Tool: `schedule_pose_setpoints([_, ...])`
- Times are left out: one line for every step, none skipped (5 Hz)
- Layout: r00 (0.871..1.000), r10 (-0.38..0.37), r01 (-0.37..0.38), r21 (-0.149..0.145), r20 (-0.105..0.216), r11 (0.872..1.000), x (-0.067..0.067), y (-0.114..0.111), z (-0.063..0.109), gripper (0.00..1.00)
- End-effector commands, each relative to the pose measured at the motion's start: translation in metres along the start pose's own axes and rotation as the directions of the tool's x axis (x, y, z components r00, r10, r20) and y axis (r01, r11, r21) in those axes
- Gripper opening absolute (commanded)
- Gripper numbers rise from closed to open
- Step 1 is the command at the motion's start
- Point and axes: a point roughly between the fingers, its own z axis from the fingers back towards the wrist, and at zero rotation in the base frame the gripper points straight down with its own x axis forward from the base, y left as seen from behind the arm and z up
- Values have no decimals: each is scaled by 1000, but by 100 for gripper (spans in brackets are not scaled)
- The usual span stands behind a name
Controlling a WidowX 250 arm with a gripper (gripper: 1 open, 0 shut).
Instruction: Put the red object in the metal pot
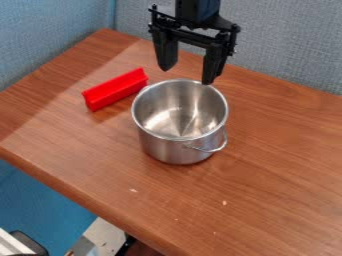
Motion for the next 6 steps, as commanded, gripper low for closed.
schedule_pose_setpoints([1000,-6,6,1,-19,1000,-1,1,-5,100])
schedule_pose_setpoints([1000,-30,30,17,-4,999,7,34,-2,100])
schedule_pose_setpoints([997,-78,78,15,12,997,10,71,3,100])
schedule_pose_setpoints([975,-223,222,25,19,975,8,104,7,100])
schedule_pose_setpoints([936,-352,351,42,22,936,9,135,4,100])
schedule_pose_setpoints([894,-443,439,66,61,896,10,159,-1,100])
